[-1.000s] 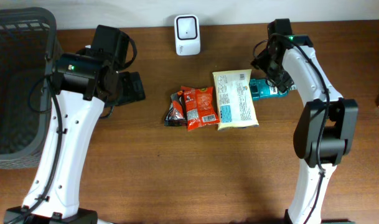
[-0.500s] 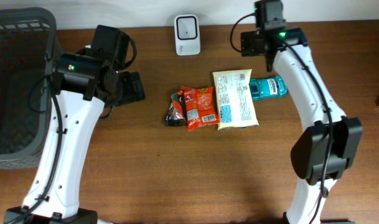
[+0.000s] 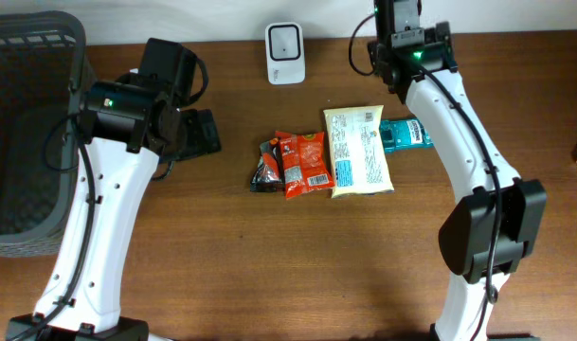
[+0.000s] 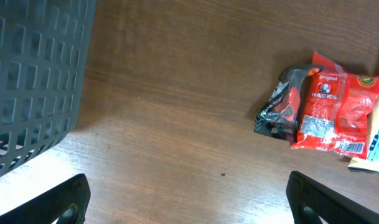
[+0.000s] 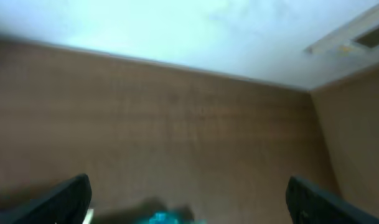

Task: Scan the item barcode
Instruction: 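Move the right gripper to the blue mouthwash bottle and grasp it, then lift the mouthwash upright and present its label to the scanner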

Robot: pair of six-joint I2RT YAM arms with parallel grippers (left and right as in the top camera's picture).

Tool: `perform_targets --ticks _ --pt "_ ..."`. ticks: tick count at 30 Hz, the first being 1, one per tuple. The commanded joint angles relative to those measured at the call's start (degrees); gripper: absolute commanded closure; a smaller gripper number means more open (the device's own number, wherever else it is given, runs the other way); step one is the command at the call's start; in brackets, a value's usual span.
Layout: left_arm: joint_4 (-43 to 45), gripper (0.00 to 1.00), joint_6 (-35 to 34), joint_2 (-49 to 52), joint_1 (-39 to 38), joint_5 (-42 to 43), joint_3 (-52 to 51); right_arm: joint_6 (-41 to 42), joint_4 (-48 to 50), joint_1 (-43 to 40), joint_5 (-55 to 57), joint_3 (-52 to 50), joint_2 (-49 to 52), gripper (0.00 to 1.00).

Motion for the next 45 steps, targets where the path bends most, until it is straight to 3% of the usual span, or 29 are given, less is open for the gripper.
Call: perform_targets --ticks 1,2,3,6,7,8,10,15,18,26,30,37,41,45 --pt "0.09 0.01 0.94 -0.24 0.2 -0.59 0.17 17.55 -6.6 -3.23 1.07 0.52 -2.12 0.01" --pt "0.09 0.01 0.94 -0.24 0.2 -0.59 0.17 26.84 -10.1 -5.38 -1.14 0.52 -2.12 0.01" --pt "0.11 0.01 0.94 -0.24 0.2 -0.59 0.17 34.38 -13.79 -8.76 -11.3 0.52 -2.12 0.01" --pt "0.09 0.01 0.94 -0.24 0.2 -0.59 0.17 35.45 -15.69 -14.6 -38.53 0.48 -2.12 0.01" --pt "0.09 0.01 0.94 -0.24 0.2 -0.59 0.17 35.52 -16.74 -15.85 -42.51 0.48 -2.12 0.08" --pt "0.09 0.01 0.94 -0.24 0.2 -0.59 0.17 35.56 -16.79 -16.37 -42.42 0.2 -2.05 0.19" --pt "0.11 0.01 0.94 -0.24 0.2 -0.59 0.17 41.11 -16.76 -16.5 -42.21 -1.51 -1.99 0.18" --pt "0.11 0.01 0.94 -0.24 0.2 -0.59 0.17 66.23 -16.76 -13.2 -38.56 -7.41 1.84 0.18" --pt "0.09 0.01 0.94 -0.24 0.2 -0.59 0.17 72.83 -16.52 -13.07 -36.76 -7.74 5.86 0.17" --pt "0.09 0.01 0.94 -0.24 0.2 -0.59 0.17 76.06 -14.03 -13.16 -34.8 -7.74 13.97 0.14" --pt "0.09 0.01 0.94 -0.24 0.2 -0.59 0.17 75.89 -17.49 -13.55 -30.01 -7.78 15.58 0.14" --pt "0.09 0.01 0.94 -0.24 0.2 -0.59 0.17 49.33 -22.12 -18.88 -30.6 -3.43 15.47 0.15" --pt "0.09 0.01 0.94 -0.24 0.2 -0.59 0.17 49.99 -23.82 -17.73 -39.17 -3.96 15.58 0.06" --pt "0.09 0.01 0.94 -0.24 0.2 -0.59 0.17 61.96 -25.29 -15.02 -38.97 -6.78 15.82 0.11"
